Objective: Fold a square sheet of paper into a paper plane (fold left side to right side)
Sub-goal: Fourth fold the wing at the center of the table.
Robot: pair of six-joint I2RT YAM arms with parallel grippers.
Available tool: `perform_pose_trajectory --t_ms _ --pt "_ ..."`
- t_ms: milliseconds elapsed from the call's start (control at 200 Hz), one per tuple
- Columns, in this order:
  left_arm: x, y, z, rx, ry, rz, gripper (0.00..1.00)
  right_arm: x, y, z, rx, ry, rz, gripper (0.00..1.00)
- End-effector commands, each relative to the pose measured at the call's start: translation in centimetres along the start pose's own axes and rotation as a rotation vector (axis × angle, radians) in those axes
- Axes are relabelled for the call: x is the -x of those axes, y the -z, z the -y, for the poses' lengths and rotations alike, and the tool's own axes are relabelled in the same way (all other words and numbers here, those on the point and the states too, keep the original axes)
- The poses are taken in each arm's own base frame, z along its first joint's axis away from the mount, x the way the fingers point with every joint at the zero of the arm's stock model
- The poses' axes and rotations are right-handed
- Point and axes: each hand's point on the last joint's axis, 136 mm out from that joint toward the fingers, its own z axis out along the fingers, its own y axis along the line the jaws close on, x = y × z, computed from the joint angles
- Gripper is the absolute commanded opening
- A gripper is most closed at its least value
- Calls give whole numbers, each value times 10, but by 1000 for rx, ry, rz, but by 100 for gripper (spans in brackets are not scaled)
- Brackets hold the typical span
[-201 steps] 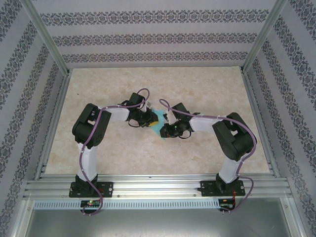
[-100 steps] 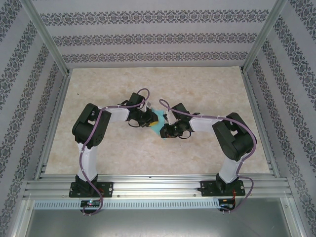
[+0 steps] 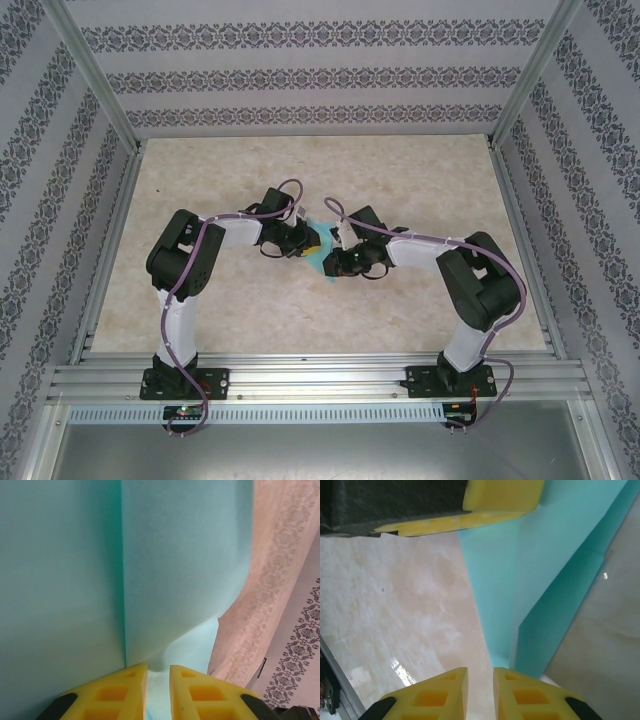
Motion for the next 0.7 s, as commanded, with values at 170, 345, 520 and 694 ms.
perform_pose_trajectory --t_ms 170,345,520,694 --pt "-16 -17 -46 128 72 -35 21 7 -7 1 4 5 -17 21" --pt "-16 -17 -45 129 72 -35 21 -2 -13 8 -11 -5 -43 21" --pt "-16 -17 -45 130 71 -36 21 -7 -15 14 -33 -12 -56 21" --pt "-16 -17 -46 132 72 -36 21 -9 -16 20 -59 -14 -63 21"
